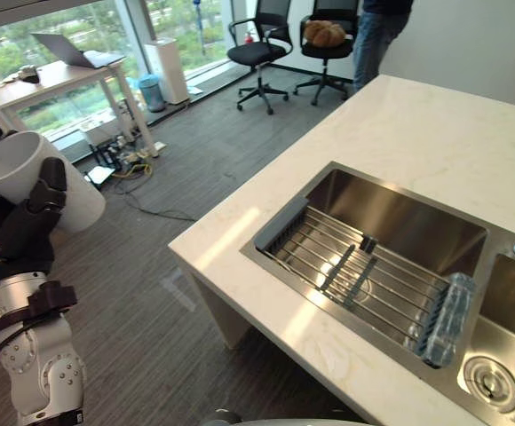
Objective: Walk over to the sink, pick up the cup, carry it to the dishwasher, place the cup inside the dishwasher, then close the dishwasher door
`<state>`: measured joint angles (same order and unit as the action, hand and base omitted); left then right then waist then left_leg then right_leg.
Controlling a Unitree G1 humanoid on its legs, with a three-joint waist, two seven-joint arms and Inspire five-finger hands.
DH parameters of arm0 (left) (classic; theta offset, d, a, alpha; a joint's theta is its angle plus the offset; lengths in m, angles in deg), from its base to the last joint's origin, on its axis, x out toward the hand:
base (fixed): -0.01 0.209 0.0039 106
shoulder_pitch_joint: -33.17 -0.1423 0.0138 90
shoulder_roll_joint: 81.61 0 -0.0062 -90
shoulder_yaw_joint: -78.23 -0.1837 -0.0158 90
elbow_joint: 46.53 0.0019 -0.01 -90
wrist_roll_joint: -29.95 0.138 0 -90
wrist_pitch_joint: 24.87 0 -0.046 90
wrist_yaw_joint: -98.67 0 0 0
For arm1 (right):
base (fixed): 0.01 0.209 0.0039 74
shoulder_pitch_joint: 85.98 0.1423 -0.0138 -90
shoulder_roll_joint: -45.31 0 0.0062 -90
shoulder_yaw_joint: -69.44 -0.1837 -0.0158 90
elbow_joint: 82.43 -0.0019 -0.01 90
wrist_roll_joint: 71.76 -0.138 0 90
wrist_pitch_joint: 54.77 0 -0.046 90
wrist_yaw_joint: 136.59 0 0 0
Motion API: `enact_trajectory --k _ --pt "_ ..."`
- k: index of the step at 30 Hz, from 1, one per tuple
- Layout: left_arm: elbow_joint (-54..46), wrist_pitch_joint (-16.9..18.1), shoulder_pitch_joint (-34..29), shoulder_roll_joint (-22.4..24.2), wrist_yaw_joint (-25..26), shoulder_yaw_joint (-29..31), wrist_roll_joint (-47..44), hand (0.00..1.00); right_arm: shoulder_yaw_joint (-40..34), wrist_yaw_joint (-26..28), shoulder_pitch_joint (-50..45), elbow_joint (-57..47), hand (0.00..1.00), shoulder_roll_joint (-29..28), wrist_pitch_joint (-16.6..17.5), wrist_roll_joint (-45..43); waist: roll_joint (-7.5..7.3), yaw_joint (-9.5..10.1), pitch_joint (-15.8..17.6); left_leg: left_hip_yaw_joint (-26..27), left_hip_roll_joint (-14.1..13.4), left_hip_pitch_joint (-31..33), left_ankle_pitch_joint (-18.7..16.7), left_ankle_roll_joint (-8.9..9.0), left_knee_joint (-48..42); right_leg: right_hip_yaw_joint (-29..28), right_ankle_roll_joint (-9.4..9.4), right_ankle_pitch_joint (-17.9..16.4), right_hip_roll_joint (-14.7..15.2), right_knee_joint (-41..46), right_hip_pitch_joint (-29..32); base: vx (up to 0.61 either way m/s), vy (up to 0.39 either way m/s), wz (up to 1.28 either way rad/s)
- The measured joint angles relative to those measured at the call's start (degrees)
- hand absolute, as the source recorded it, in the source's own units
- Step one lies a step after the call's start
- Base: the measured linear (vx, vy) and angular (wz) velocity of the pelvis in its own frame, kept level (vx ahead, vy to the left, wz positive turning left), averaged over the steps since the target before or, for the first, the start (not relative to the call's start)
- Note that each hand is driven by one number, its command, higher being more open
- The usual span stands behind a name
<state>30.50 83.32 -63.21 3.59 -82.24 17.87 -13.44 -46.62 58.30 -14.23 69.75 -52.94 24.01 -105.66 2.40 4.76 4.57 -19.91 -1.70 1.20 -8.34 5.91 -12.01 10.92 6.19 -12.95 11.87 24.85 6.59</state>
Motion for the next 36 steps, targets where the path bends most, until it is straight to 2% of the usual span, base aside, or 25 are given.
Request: enact_trajectory --k 2,4,6,7,8,9,10,12,13,14,15,16,17,18,19,20,21,22,23,24,25,26,27,31,36 --pt "-2.3 -0.2 -0.1 -0.3 0.9 0.2 0.1 0.0 1.6 -0.1 -1.0 -1.2 1.0 -0.5 0.1 -0.8 0.01 -0.1 0.1 0.2 0.1 1.5 0.0 0.07 -3.0 0.3 -0.35 0.2 -0.7 -1.2 -2.0 0.03 -0.064 0.45" --pt "-3.8 -0.3 -0.1 -1.2 0.8 -1.2 1.3 0.0 2.9 -0.1 -1.7 -2.2 1.0 -0.7 0.1 -0.8 0.24 -0.28 0.2 3.5 0.3 2.3 1.2 0.16 -4.5 0.9 -0.98 -0.2 -0.7 -2.0 -3.1 -0.04 -0.031 0.49" --pt "-4.3 -0.4 0.1 -2.4 0.3 -3.0 1.8 0.0 3.1 -0.4 -1.7 -2.3 1.0 -1.0 0.3 -0.9 0.25 -1.56 0.2 8.9 0.4 3.6 4.0 -1.1 -3.8 1.6 -1.2 -0.6 -0.7 -3.2 -3.9 -0.1 0.0 0.85" --pt "-4.3 -0.4 0.2 -3.2 -0.5 -3.7 1.8 0.0 3.1 -0.7 -1.7 -2.4 1.0 -1.1 0.4 -1.0 -0.01 -1.77 0.1 13.0 0.0 3.7 5.9 -2.69 -1.3 2.3 -2.15 0.0 -0.2 -4.1 -4.1 -0.13 0.069 0.95" --pt "-4.4 -0.3 0.3 -3.6 -1.1 -3.8 1.8 0.0 3.1 -1.2 -2.0 -2.6 1.0 -1.1 0.5 -1.0 -0.07 -1.74 0.4 18.1 -1.1 3.4 5.3 -4.97 0.5 4.5 -2.73 1.1 0.4 -4.9 -4.4 -0.13 0.09 0.87" --pt "-4.3 -0.3 0.4 -4.0 -1.4 -3.7 1.8 0.0 3.1 -1.4 -2.0 -2.3 1.0 -0.8 0.4 -1.0 -0.01 -1.64 0.5 19.8 -1.6 3.6 5.1 -5.17 0.4 5.5 -2.7 1.5 0.7 -5.2 -4.7 -0.12 0.108 0.68" --pt "-4.2 -0.3 0.4 -4.6 -1.7 -3.6 1.8 0.0 3.4 -1.4 -2.1 -1.9 1.0 0.3 -0.4 -0.9 0.32 -1.21 0.5 24.6 -3.1 3.8 4.6 -6.27 -0.7 7.1 -2.51 1.9 1.5 -5.5 -5.5 -0.11 0.071 0.58" --pt "-2.9 -0.3 0.6 -4.9 -2.1 -3.4 1.8 0.0 4.0 -1.5 -2.0 -0.4 1.0 2.3 -2.3 -0.7 1.06 -1.02 0.1 27.4 -2.9 3.9 4.6 -8.19 0.5 7.3 -0.95 1.7 0.9 -5.9 -6.9 -0.08 0.037 0.7" --pt "-1.0 -0.5 1.0 -4.8 -2.1 -3.3 1.7 0.0 3.8 -1.4 -1.9 0.5 1.0 2.4 -2.8 -0.9 1.15 -1.6 -0.3 29.4 -2.3 3.4 4.3 -11.39 4.3 6.6 -0.99 1.8 0.5 -8.4 -7.5 -0.03 -0.014 1.43" --pt "1.6 -1.3 3.0 -4.5 -2.3 -3.0 1.6 0.0 1.7 -1.2 -1.3 2.2 1.0 1.6 -3.0 -1.2 -0.04 -3.57 -0.7 36.6 -3.0 3.5 2.0 -13.29 6.8 7.3 -1.72 3.2 1.0 -13.3 -8.6 -0.06 0.013 1.83" --pt "3.0 -1.6 5.3 -4.4 -2.6 -3.4 1.5 0.0 0.7 -1.2 -1.1 3.0 1.0 0.9 -3.1 -2.1 -0.4 -4.58 -0.4 40.6 -4.2 5.1 1.9 -14.0 4.0 9.8 -2.35 5.9 2.2 -14.2 -9.2 -0.07 0.077 2.16" --pt "4.4 -1.9 8.2 -4.1 -3.2 -4.7 1.2 0.0 -1.0 -1.4 -1.0 3.7 1.0 1.1 -3.1 -4.6 1.43 -5.08 0.5 48.4 -8.5 5.1 5.5 -17.23 -0.9 14.9 -0.26 6.1 3.6 -10.6 -9.6 -0.08 0.117 1.73" --pt "4.4 -2.1 8.7 -3.9 -3.6 -6.1 1.2 0.0 -1.4 -1.5 -1.5 3.3 1.0 2.0 -2.7 -5.4 2.33 -5.38 1.1 52.2 -9.0 4.0 11.5 -14.53 -0.8 17.6 -0.92 3.9 5.4 -4.9 -8.8 -0.06 0.149 1.9" --pt "4.5 -2.2 9.7 -2.7 -4.0 -9.2 1.3 0.0 -3.1 -1.5 -2.1 3.8 1.0 2.1 -2.5 -5.5 2.73 -5.94 1.6 53.1 -6.8 4.7 14.1 -13.75 -0.2 19.7 -1.21 -1.3 7.2 1.7 -6.6 -0.12 0.094 1.72" --pt "4.2 -2.2 10.7 -1.7 -4.3 -11.4 1.5 0.0 -3.9 -1.4 -2.2 4.2 1.0 1.2 -2.5 -5.4 1.36 -5.95 1.5 52.2 -4.1 5.7 16.8 -13.68 1.2 21.5 -3.5 -2.6 6.7 3.5 -5.4 -0.2 0.031 2.24" --pt "4.0 -2.2 11.8 -0.3 -4.5 -13.7 2.2 0.0 -4.1 -1.2 -2.4 4.6 1.0 0.3 -2.4 -5.3 0.0 -7.8 1.9 49.2 -0.5 6.6 21.1 -10.74 2.9 22.1 -4.5 -3.5 8.2 3.9 -5.7 -0.19 -0.032 2.21" --pt "2.6 -2.1 10.7 1.2 -4.5 -16.8 2.9 0.0 -5.1 -1.5 -2.5 5.3 1.0 0.0 -2.7 -5.3 -1.14 -7.66 2.4 50.8 -1.0 5.9 16.9 -13.94 -1.1 24.9 -4.21 -3.3 11.6 3.4 -7.0 -0.13 -0.051 1.6" --pt "1.3 -2.0 9.1 1.0 -4.4 -17.1 3.0 0.0 -5.0 -1.4 -2.5 5.2 1.0 0.1 -2.7 -5.1 -1.12 -7.16 2.4 53.1 -3.1 5.2 13.7 -13.56 -5.2 24.9 -3.75 -3.4 12.1 3.1 -7.0 -0.07 -0.021 0.8" --pt "0.2 -1.8 8.4 0.6 -4.3 -17.2 3.1 0.0 -4.6 -0.8 -2.5 4.3 1.0 1.0 -2.7 -4.4 -0.81 -7.16 2.6 55.2 -6.3 3.6 10.2 -11.74 -10.2 25.1 -3.25 -3.2 12.0 2.3 -7.4 -0.1 0.02 0.38" --pt "-1.0 -1.7 9.3 0.1 -4.1 -17.9 3.5 0.0 -3.3 -0.6 -2.2 3.5 1.0 2.4 -2.8 -1.7 -0.29 -7.3 2.4 56.1 -8.8 0.5 7.7 -7.85 -11.4 25.6 -1.82 -1.1 11.9 0.4 -8.0 -0.09 0.13 0.72" --pt "-2.0 -1.9 10.4 -0.8 -4.2 -19.4 3.9 0.0 -2.9 -0.2 -2.3 3.7 1.0 3.8 -2.8 1.3 1.01 -7.66 1.8 56.4 -9.8 -3.4 6.3 -4.58 -8.0 27.4 -0.69 0.7 11.6 -1.4 -8.8 -0.05 0.269 0.82" --pt "-2.9 -2.1 11.1 -1.7 -4.3 -20.3 4.0 0.0 -2.9 -0.2 -2.2 3.7 1.0 4.6 -2.7 2.8 2.07 -7.84 1.7 56.6 -9.2 -5.4 4.7 -2.2 -3.6 28.3 -0.17 1.5 11.3 -2.0 -8.8 -0.02 0.294 0.66" --pt "-3.3 -2.2 11.7 -2.2 -4.4 -20.7 4.0 0.0 -3.0 -0.2 -1.8 3.8 1.0 5.1 -2.5 3.7 2.85 -7.87 1.6 57.7 -8.5 -6.0 4.0 -2.82 -1.1 28.6 0.24 2.3 11.2 -2.4 -8.8 -0.03 0.288 0.5" --pt "-3.3 -5.9 11.3 -2.5 -3.0 -21.8 3.9 0.0 -2.2 -0.7 -1.2 2.9 1.0 5.1 -2.3 7.6 1.85 -7.31 1.5 56.7 -4.4 -7.2 4.8 -3.84 6.4 30.3 0.46 9.3 10.1 -9.4 -11.1 0.03 0.202 0.25" --pt "-3.2 -8.1 9.6 4.2 -1.2 -27.0 4.2 0.0 -1.6 -1.7 -0.5 2.3 1.0 4.9 -3.0 9.1 0.44 -7.27 1.2 53.4 -0.3 -8.6 6.6 -3.65 13.3 30.9 -0.21 10.9 12.1 -9.0 -12.0 0.01 0.093 0.35"
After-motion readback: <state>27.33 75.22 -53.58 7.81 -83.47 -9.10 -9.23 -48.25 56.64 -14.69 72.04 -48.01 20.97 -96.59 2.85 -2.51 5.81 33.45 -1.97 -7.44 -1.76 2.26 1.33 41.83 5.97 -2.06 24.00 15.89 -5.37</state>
